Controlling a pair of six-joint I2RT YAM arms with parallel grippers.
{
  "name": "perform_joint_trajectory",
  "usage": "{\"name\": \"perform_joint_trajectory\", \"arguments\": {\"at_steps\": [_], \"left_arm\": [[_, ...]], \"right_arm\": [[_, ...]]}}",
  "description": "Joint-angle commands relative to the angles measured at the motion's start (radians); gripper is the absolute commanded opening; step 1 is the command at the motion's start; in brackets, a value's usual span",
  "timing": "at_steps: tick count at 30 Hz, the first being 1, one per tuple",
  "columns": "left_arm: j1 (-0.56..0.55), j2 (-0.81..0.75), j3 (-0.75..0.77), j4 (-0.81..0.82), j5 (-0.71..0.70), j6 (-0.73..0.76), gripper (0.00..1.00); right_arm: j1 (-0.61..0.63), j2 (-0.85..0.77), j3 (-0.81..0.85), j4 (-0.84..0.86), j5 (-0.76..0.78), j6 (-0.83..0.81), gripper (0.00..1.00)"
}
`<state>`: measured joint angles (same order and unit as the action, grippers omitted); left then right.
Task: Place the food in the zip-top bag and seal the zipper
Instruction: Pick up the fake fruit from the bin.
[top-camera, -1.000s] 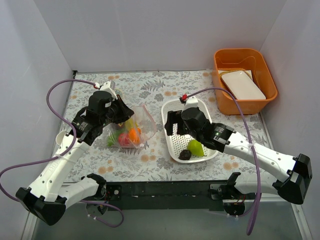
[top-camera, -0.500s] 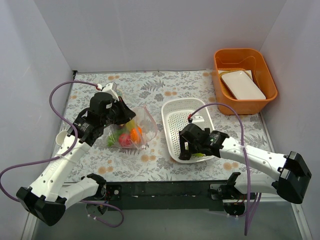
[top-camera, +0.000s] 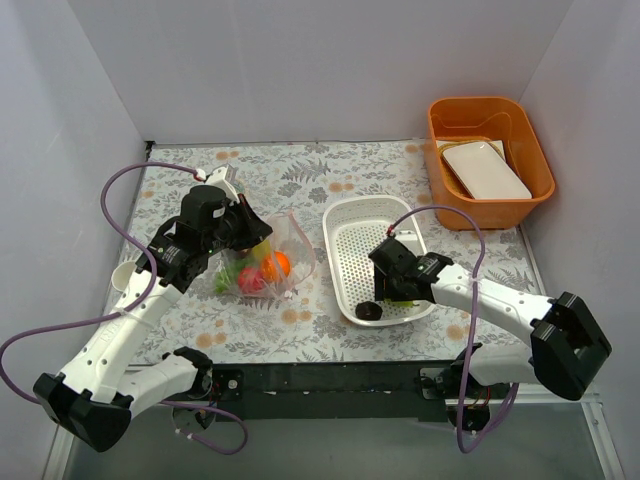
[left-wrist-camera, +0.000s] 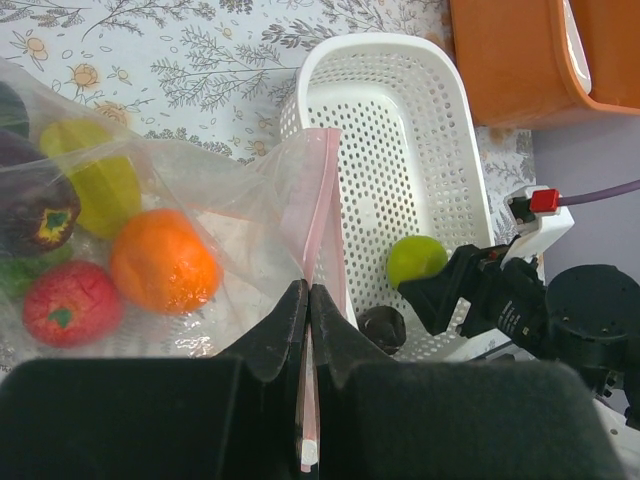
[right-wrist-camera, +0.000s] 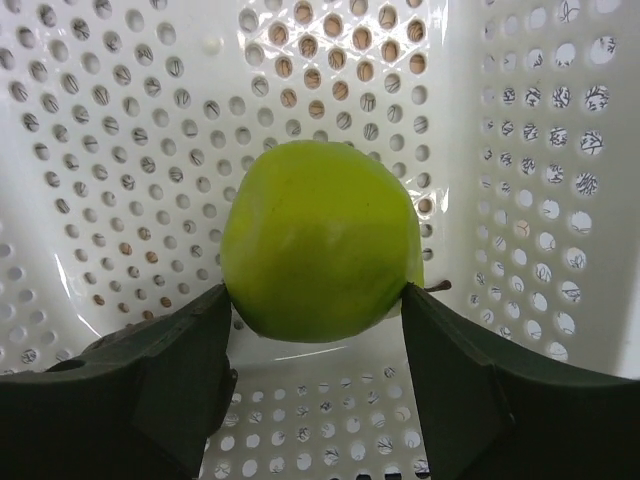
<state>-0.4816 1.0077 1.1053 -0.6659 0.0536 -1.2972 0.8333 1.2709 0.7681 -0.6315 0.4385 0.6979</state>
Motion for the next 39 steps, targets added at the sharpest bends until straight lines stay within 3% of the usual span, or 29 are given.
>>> {"name": "perform_joint_trajectory", "arguments": {"at_steps": [1, 2, 7, 10, 14, 17, 28, 39], "left_arm": [[-0.005, -0.018, -0.002, 0.005, 0.012, 0.016, 0.0], [-0.005, -0.02, -0.002, 0.005, 0.012, 0.016, 0.0], [-0.005, -0.02, -0.001, 0.003, 0.008, 0.016, 0.0], [-0.005, -0.018, -0.001, 0.005, 0.006, 0.016, 0.0], [-0.005, -0.017, 0.004, -0.001, 0.008, 0.019, 0.0], [-0.005, -0.02, 0.004, -0.006, 0.0, 0.022, 0.0], [-0.005, -0.017, -0.002, 0.003, 0.005, 0.019, 0.0], [-0.005, -0.029, -0.002, -0.014, -0.015, 0.016, 0.0]], "right_arm": [[-0.04, -0.001, -0.006, 0.098, -0.043, -0.055, 0.69], [-0.049, -0.001, -0.006, 0.108, -0.056, -0.058, 0.65], [-0.1, 0.01, -0.001, 0.174, -0.103, -0.069, 0.63], [-0.115, 0.033, 0.013, 0.199, -0.136, -0.069, 0.67], [-0.115, 0.073, 0.049, 0.199, -0.158, -0.077, 0.82], [-0.115, 0.065, 0.063, 0.191, -0.152, -0.103, 0.87], [-0.115, 0.033, 0.074, 0.262, -0.101, -0.308, 0.92], [-0.123, 0.151, 0.063, 0.322, -0.155, -0.373, 0.91]]}}
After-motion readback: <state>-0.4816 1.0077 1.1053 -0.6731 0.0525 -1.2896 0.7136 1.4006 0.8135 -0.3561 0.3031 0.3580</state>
